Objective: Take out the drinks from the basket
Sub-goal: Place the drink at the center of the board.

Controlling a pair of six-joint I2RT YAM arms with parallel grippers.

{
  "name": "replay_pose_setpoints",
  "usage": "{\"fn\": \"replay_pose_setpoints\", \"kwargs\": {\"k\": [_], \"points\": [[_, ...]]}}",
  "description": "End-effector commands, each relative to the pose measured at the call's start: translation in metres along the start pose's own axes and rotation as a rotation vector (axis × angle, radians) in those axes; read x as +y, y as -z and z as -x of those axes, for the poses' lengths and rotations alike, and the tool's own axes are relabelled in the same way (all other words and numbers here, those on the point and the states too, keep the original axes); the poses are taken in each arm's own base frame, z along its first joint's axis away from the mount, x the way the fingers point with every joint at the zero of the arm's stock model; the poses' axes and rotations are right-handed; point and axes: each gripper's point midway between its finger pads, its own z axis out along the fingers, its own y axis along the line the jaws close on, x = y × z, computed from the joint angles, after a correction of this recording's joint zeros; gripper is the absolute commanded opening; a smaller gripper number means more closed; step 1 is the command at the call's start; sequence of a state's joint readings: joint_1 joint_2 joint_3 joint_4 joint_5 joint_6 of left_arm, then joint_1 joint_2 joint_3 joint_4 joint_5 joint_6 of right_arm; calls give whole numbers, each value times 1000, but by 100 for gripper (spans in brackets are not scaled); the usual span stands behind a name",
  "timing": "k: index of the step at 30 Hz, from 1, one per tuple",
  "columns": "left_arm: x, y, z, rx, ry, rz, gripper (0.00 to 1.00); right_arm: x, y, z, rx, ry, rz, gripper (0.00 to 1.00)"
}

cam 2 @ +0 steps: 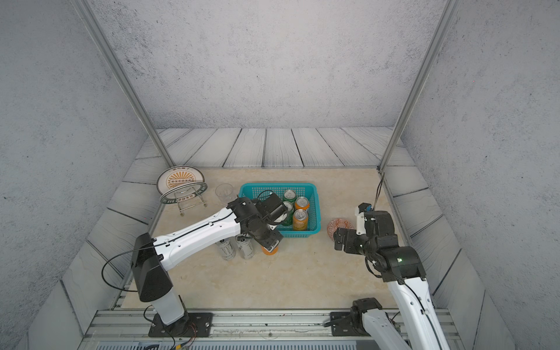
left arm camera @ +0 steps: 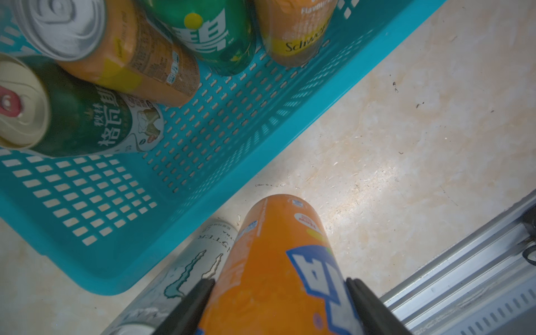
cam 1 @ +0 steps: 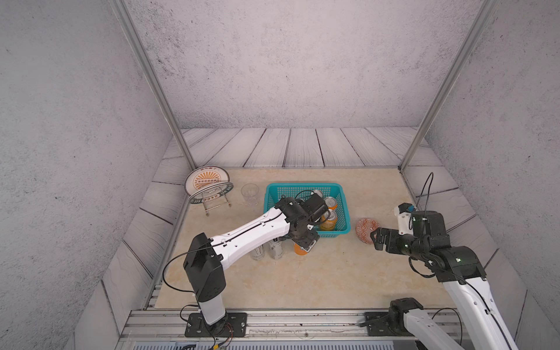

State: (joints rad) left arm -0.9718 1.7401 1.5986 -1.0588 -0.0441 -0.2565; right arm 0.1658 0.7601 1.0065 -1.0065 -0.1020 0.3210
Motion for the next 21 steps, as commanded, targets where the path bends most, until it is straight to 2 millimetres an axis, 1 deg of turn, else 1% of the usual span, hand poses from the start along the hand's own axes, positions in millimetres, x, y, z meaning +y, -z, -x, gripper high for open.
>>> {"fn": "replay_pose_setpoints", "kwargs": {"k": [1, 11, 21], "points": [[3, 3, 10, -58, 17, 21, 62, -2, -1, -2, 8, -2, -10, 100], [6, -28, 2, -2, 15, 58, 62, -3, -2, -4, 12, -5, -13, 99], [4, -45, -1, 21, 18, 58, 62, -4, -3, -5, 16, -6, -15, 99]]}}
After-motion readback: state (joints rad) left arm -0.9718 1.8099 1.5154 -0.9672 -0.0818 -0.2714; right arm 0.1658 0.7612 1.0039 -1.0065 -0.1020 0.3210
